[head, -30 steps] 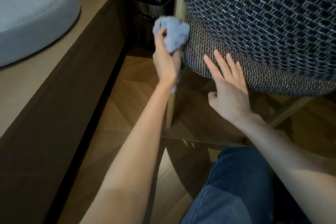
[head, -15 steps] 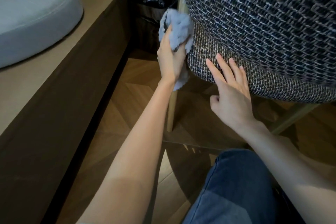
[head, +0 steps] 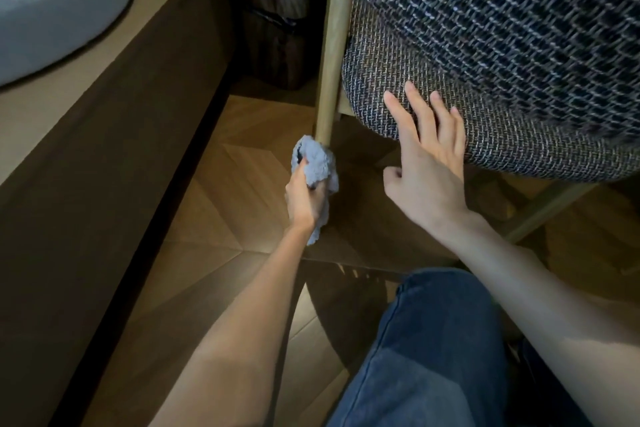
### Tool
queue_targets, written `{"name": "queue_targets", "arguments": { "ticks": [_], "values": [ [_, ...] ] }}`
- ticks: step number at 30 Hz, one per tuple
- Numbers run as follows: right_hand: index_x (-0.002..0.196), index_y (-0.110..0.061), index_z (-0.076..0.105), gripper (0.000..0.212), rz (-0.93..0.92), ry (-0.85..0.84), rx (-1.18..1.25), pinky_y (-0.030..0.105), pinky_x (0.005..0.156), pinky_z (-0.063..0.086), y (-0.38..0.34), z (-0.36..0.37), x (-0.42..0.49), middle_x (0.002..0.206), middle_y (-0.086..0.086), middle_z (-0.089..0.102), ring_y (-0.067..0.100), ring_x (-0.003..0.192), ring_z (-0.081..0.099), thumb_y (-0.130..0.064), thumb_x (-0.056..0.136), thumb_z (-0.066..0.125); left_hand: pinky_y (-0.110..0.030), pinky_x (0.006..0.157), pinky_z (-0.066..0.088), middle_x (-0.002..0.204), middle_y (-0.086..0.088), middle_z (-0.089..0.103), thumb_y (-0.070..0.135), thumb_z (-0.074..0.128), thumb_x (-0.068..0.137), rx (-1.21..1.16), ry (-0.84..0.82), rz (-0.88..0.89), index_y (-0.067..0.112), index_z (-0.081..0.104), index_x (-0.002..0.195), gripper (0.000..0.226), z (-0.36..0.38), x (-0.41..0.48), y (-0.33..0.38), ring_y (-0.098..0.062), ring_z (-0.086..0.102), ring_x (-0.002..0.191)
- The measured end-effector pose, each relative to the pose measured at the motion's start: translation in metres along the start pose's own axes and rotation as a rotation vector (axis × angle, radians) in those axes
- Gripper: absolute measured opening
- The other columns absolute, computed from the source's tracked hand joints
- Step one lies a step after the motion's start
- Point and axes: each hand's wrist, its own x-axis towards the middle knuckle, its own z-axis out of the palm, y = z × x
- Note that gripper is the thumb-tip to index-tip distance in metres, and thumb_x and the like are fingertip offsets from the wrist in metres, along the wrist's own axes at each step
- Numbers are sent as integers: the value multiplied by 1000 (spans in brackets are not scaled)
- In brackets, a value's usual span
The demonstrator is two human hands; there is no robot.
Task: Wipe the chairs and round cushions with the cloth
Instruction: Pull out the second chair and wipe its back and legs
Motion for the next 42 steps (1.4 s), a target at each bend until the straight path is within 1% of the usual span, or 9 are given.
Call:
{"name": "queue_targets", "arguments": {
  "ticks": [9, 15, 22, 30, 33, 35, 37, 40, 42],
  "values": [
    [150, -24, 26, 88, 6, 61, -13, 51, 116, 10, 1, 8, 3, 158, 7, 23, 33, 144, 21, -17, 72, 68, -6, 66, 37, 101, -6, 60, 15, 56, 95, 23, -65, -232, 4, 53, 123, 30, 15, -14, -30, -18, 60, 90],
    [151, -23, 25, 90, -15, 45, -7, 50, 117, 7, 3, 8, 4, 158, 8, 22, 33, 144, 19, -18, 72, 69, -31, 86, 44, 114, -15, 63, 12, 61, 90, 83, -99, -318, 4, 55, 121, 32, 25, -21, -55, -31, 59, 107],
    [151, -22, 22, 90, -38, 5, -27, 49, 118, 7, 5, 7, 4, 158, 9, 20, 34, 145, 17, -23, 74, 67, -28, 83, 44, 111, -14, 65, 13, 62, 89, 87, -93, -383, 4, 58, 118, 31, 25, -24, -47, -30, 60, 105],
    [152, -24, 21, 80, -40, -30, 54, 46, 118, 3, 7, -3, 3, 159, 7, 19, 32, 146, 16, -12, 83, 59, -28, 84, 45, 106, -9, 67, 15, 60, 88, -44, 81, -14, 6, 59, 119, 32, -3, 16, 44, -15, 62, 95],
    [153, -24, 20, 79, -46, -56, 88, 43, 118, 1, 8, -7, 3, 160, 6, 18, 31, 146, 16, -7, 85, 56, -8, 75, 43, 90, 4, 66, 17, 62, 88, -250, 264, 209, -1, 64, 101, 22, -22, 42, 96, 17, 57, 80],
    [153, -24, 20, 78, -50, -67, 99, 44, 118, 3, 8, -9, 3, 160, 6, 19, 31, 146, 17, -7, 85, 56, 1, 73, 38, 96, 10, 61, 5, 60, 88, -260, 324, 352, 2, 63, 107, 19, -35, 53, 135, 23, 51, 85],
    [153, -25, 20, 78, -48, -80, 112, 44, 119, 3, 8, -11, 3, 160, 6, 19, 30, 146, 17, -7, 86, 56, -1, 79, 40, 109, 4, 64, 11, 62, 84, -257, 311, 448, 0, 61, 116, 34, -44, 65, 165, 12, 52, 98],
    [153, -24, 21, 79, -49, -88, 129, 42, 119, 2, 8, -14, 3, 160, 5, 19, 29, 146, 17, -6, 85, 57, -25, 83, 50, 108, -5, 71, 25, 62, 78, -209, 296, 432, 0, 62, 119, 48, -45, 77, 180, -13, 63, 103],
    [153, -24, 21, 78, -52, -83, 133, 41, 118, 1, 7, -14, 3, 160, 5, 18, 29, 146, 17, -6, 85, 57, -23, 81, 49, 105, -3, 71, 24, 62, 79, -187, 308, 429, 3, 62, 118, 44, -40, 76, 175, -16, 64, 101]
  ]
}}
